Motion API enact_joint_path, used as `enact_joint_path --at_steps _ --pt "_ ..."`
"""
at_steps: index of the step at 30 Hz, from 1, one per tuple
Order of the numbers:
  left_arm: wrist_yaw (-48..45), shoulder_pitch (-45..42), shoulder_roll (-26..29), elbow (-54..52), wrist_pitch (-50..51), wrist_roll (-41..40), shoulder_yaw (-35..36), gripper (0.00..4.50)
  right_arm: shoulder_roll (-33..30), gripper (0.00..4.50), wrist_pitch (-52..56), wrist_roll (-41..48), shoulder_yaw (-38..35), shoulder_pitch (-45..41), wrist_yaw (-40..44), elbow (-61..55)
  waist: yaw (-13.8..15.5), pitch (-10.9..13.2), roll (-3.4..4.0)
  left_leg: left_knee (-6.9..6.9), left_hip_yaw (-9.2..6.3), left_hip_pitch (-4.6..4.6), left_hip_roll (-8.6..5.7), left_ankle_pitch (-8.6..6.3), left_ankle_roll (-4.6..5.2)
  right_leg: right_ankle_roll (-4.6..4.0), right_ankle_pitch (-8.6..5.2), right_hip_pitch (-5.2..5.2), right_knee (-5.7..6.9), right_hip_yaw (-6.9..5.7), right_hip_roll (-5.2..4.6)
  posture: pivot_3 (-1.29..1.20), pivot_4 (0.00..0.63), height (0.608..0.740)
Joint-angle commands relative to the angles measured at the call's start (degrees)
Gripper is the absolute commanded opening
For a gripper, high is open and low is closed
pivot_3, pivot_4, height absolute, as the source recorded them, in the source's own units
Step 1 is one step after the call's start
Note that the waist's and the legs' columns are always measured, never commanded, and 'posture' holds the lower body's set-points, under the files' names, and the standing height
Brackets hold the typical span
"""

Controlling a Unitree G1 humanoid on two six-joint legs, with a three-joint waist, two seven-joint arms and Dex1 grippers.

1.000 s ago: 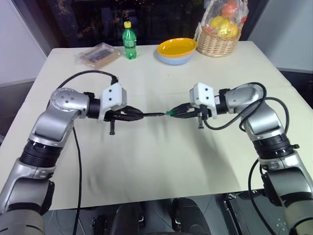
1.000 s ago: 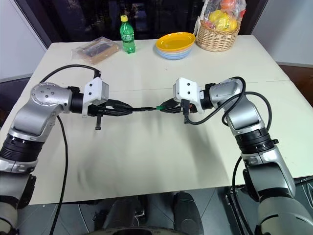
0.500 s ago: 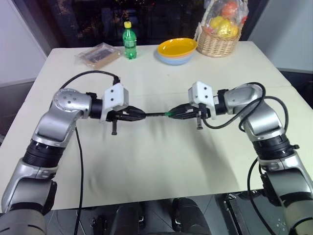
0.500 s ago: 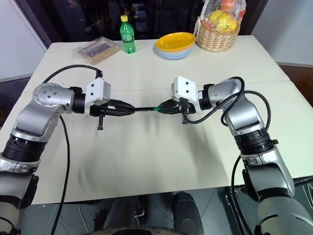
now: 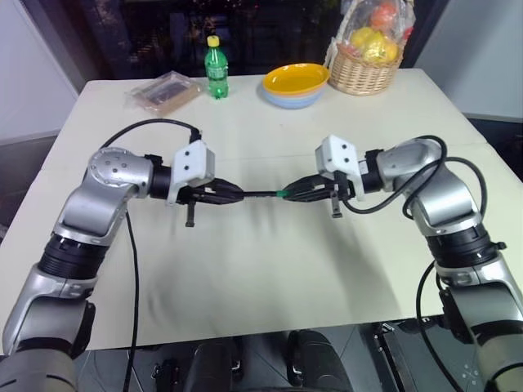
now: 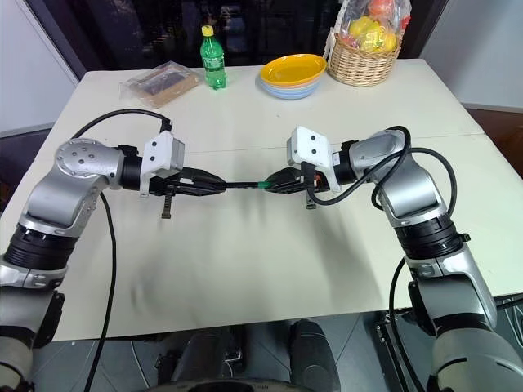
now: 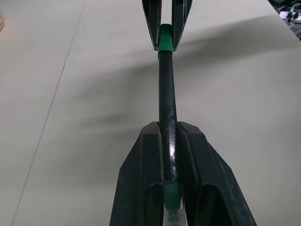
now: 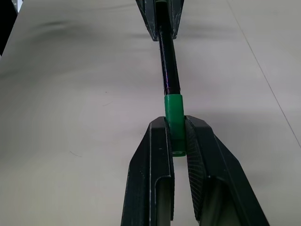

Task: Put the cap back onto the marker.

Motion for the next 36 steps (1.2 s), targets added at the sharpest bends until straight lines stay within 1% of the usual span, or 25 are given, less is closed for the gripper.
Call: enact_joint_path --at_steps 1,4,10,17,36 --pt "1.0 -1.0 -0.9 0.3 1.7 -0.7 0.8 0.00 2.6 0.03 -2.8 3.0 0.4 -3.3 0.9 -7.0 0.0 0.0 0.00 0.00 0.00 0.00 0.00 0.00 0.00 0.00 0.00 0.00 0.00 0.00 0.00 0.00 0.150 0.740" --pt "0.7 -1.0 -0.8 0.3 2.3 -0.8 0.8 0.00 2.9 0.03 -3.2 2.8 0.6 -3.3 0.6 -7.8 0.0 0.0 0.00 0.00 0.00 0.00 0.00 0.00 0.00 0.00 0.00 0.00 0.00 0.00 0.00 0.00 0.150 0.740" --pt "0.8 -0.9 -0.9 0.9 -3.2 2.1 -0.2 0.00 3.0 0.03 -1.3 3.3 1.5 -2.8 1.6 -8.9 0.0 0.0 0.00 0.01 0.00 0.00 0.00 0.00 0.00 0.00 0.00 0.00 0.00 0.00 0.00 0.00 0.150 0.740" --pt "0.1 -0.8 -0.8 1.1 -5.5 3.5 -0.4 0.00 3.2 0.03 1.2 4.2 1.7 -2.6 2.2 -9.0 0.0 0.0 0.00 0.01 0.00 0.00 0.00 0.00 0.00 0.00 0.00 0.00 0.00 0.00 0.00 0.00 0.150 0.740" --pt "-1.5 1.7 1.9 2.6 -6.6 5.9 -1.7 0.00 2.2 0.03 -2.5 -0.4 3.8 -2.1 1.4 -6.7 0.0 0.0 0.00 0.01 0.00 -0.01 0.00 -0.01 0.01 0.00 0.00 -0.02 0.01 0.00 0.00 0.00 0.150 0.740"
